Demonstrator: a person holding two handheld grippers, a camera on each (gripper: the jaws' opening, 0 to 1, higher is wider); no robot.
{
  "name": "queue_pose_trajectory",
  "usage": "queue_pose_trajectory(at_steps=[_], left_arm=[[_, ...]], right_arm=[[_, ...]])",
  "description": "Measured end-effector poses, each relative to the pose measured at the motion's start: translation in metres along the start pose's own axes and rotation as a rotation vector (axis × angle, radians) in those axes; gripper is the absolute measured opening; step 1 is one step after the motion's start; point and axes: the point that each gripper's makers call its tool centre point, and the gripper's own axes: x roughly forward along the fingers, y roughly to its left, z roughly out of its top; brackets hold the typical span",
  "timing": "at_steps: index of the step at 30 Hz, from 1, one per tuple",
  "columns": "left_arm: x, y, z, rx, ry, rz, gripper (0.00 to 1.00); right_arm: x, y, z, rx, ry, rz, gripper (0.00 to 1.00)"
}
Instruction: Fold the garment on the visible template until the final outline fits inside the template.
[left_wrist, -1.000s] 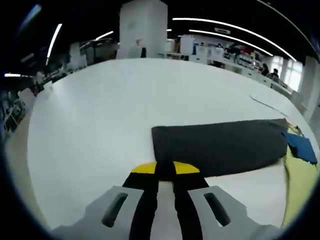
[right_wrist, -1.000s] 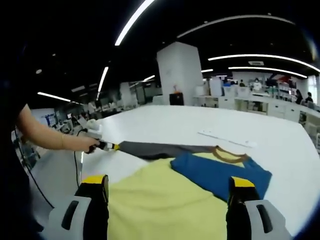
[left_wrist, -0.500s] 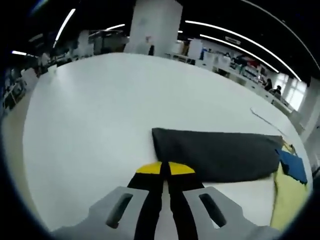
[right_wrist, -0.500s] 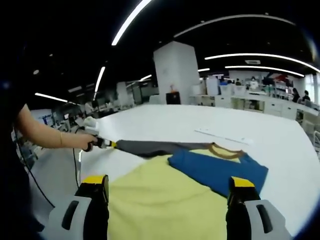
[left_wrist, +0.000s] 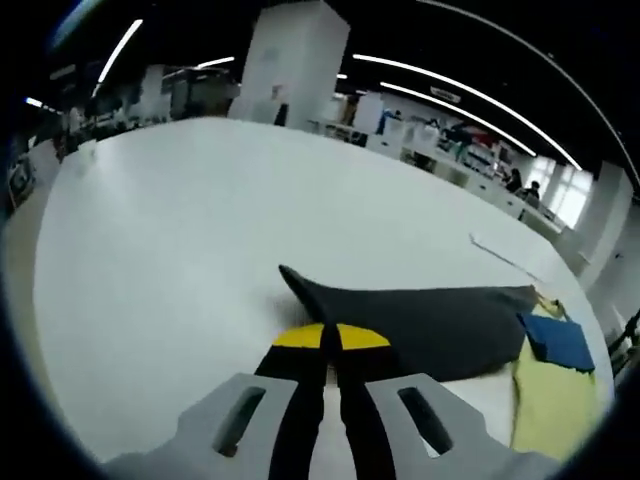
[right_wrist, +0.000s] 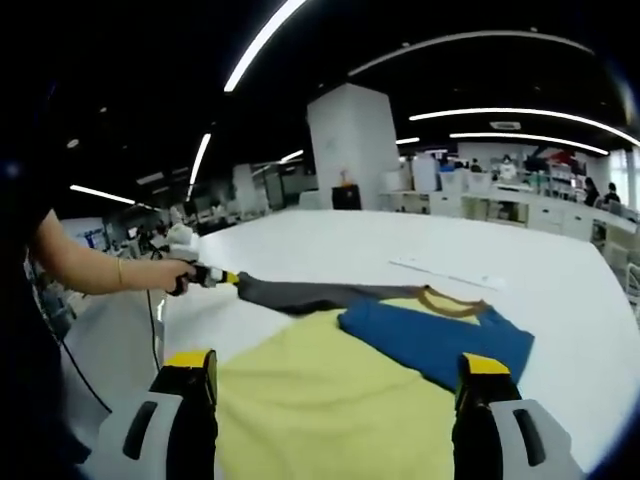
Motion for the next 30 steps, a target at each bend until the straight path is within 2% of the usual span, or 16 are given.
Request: queue_pose_trajectory(at_steps=[3,5,9,18,25,30], left_arm=[[0.000,-0.011,0.005,0.034,-0.006,-0.038,0.00],[-0.001,-0.018,0.006,-0.005,-0.004,-0.065,0.00],[-0.003,-0.032,0.013,0.024,-0.016,-0.095,0.00],[-0.007,-0.066,0.027,-0.008,-0.034,-0.174,0.00],[-0.010,-0.092,0.036,0.021,-0.053,-0.217,0.00],[-0.014,-0.122,0.043,0.062,-0.067,-0.272,0.00]], right_arm=[[-0.002,0.000,-0.002,-0.005,0.008,-0.003,0.99],[-0.005,0.001,-0.003,-0.005,0.010,-0.004,0.99],[-0.008,0.001,-0.006,0.005,0.013,-0.011,0.99],[-0.014,0.004,-0.006,0.001,0.011,-0.013,0.99],[-0.015,0.006,-0.006,0.013,0.000,-0.007,0.99],[-0.017,0.010,-0.006,0.010,-0.004,0.000,0.99]])
